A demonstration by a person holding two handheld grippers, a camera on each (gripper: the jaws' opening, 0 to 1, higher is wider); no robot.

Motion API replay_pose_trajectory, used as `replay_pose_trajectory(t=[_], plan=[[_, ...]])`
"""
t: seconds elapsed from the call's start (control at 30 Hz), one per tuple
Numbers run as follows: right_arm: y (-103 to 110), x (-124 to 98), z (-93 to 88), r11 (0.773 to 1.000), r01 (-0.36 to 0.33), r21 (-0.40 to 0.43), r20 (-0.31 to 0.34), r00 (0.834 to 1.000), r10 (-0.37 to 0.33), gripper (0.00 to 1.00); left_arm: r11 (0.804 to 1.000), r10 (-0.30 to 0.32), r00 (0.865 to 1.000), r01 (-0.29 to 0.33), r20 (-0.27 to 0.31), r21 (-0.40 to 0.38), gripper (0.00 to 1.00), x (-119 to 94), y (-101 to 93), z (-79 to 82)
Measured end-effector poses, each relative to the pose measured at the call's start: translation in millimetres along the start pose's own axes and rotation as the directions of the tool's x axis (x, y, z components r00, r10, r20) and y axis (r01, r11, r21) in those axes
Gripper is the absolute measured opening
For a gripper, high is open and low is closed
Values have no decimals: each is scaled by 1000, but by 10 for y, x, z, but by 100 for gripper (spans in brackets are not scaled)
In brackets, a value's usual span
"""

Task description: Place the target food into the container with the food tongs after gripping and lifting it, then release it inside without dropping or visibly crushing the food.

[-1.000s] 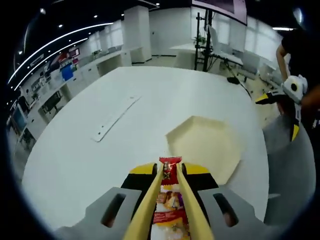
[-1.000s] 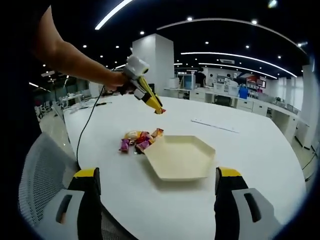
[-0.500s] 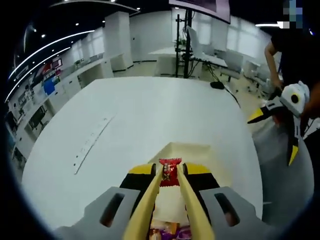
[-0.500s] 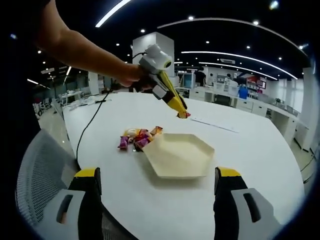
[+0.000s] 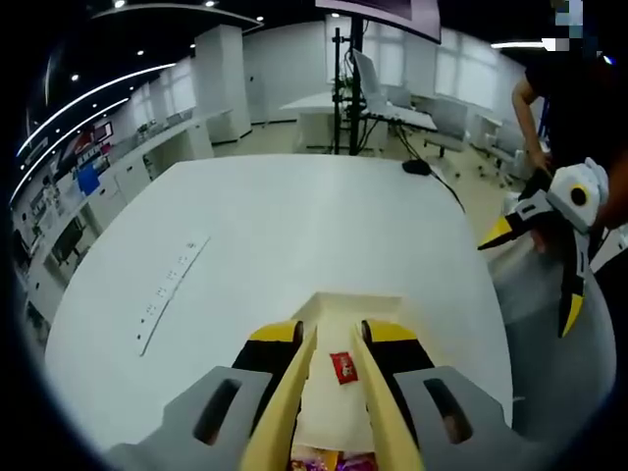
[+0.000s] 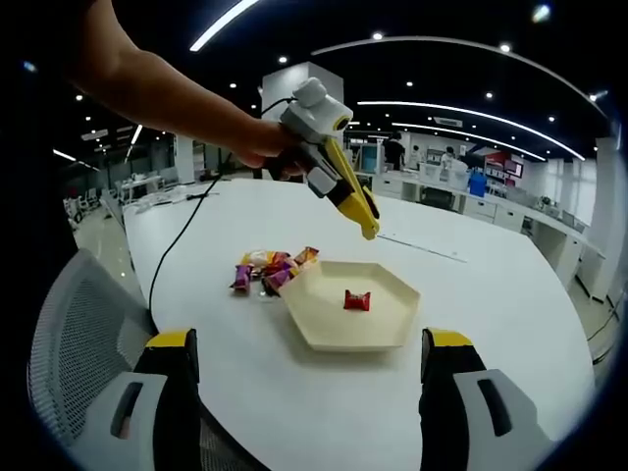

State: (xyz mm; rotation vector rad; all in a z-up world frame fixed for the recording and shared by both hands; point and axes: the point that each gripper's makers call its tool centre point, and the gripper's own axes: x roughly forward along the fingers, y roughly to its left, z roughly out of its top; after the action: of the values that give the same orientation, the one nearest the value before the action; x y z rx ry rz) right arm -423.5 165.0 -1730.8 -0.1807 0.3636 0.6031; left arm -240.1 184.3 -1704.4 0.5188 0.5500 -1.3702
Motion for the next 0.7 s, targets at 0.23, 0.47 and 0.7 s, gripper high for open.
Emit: replay_pose_trajectory(t=[0.23, 0.47, 0.7], plan=[[-21, -3, -2, 1000, 7, 5, 1, 1000, -7, 94, 1000, 24, 999, -24, 27, -20, 22, -168, 48, -26], [-16, 12, -13, 1000, 5, 0, -5, 1000, -5, 97, 998, 54, 998, -53, 29, -38, 22, -378, 95, -211], [-47, 6, 2, 1000, 20, -1, 4, 1000, -20, 99, 986, 163, 986, -162, 41, -30, 22, -648, 209, -456]])
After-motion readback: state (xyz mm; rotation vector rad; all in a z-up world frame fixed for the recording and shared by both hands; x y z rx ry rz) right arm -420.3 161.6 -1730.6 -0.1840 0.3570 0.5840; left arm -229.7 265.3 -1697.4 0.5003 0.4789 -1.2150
